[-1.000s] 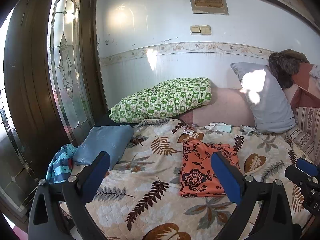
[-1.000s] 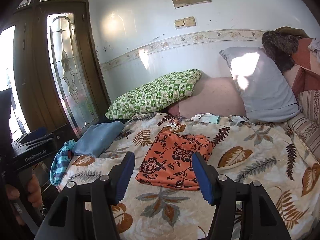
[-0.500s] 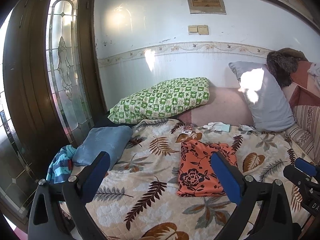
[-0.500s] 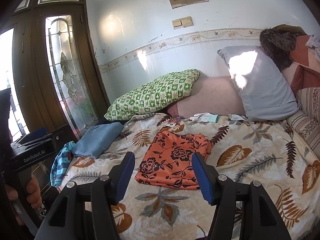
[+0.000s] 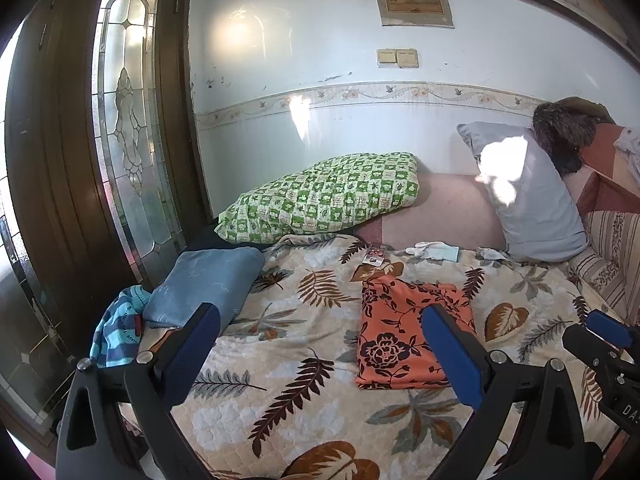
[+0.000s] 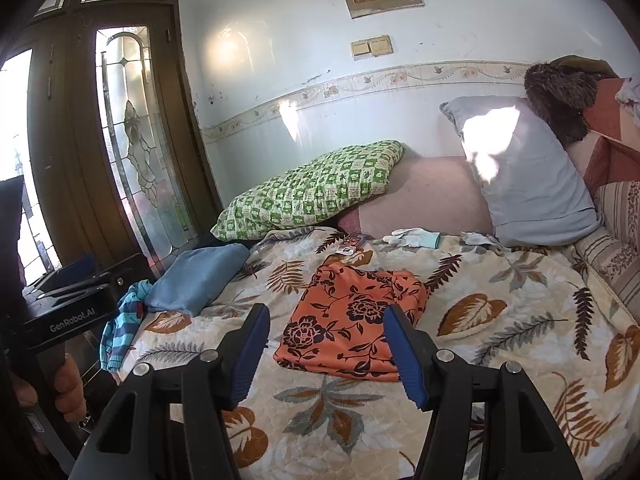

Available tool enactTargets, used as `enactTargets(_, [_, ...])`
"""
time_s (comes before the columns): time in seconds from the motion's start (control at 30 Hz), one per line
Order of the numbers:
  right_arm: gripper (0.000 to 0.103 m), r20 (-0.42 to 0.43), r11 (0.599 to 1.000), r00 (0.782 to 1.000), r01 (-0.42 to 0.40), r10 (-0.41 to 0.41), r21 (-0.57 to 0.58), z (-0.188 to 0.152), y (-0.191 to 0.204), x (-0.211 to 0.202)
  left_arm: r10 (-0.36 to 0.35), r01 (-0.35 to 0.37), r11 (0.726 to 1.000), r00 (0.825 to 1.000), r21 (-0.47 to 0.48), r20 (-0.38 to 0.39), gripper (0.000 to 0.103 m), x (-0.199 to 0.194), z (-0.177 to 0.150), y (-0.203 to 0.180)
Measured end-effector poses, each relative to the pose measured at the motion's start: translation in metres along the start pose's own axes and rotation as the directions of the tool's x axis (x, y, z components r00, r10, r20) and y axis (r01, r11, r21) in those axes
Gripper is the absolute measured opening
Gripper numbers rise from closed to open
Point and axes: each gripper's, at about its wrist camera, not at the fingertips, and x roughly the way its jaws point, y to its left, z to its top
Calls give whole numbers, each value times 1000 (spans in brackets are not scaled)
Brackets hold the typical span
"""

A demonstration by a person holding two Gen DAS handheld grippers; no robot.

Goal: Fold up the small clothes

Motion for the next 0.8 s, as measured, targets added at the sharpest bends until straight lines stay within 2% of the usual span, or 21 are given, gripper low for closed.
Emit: enactTargets(0.8, [63,-38,999,999,-14,13,-45,-5,14,11,-36,36,999,999,-20,-34,101,8,-8,11])
